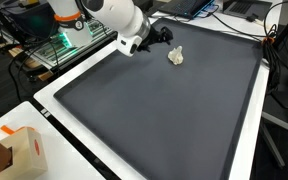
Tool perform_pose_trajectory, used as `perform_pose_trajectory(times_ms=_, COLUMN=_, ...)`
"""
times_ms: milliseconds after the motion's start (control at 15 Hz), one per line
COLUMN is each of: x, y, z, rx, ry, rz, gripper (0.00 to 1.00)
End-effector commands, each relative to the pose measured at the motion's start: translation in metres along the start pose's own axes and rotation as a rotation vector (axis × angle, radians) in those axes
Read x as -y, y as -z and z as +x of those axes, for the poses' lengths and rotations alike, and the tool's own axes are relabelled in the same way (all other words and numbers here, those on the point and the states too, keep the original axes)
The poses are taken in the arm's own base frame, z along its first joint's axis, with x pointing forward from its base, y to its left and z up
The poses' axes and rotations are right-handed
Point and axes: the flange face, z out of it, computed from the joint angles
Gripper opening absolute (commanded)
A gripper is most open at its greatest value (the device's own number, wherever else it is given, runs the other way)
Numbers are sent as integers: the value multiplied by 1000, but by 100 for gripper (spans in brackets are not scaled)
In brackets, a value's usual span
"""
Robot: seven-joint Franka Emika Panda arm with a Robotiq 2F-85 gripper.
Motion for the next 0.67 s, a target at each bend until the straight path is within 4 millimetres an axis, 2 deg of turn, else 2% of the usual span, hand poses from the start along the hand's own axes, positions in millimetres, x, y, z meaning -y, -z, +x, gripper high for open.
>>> perform_pose_trajectory(times_ms=0, x=-3, y=-7, z=20, rx=41, ry=-77, rz=-1, gripper=100)
perform_pose_trajectory(times_ms=600, x=12, y=-21, z=62, rx=79, ry=-232, rz=-39, gripper=100)
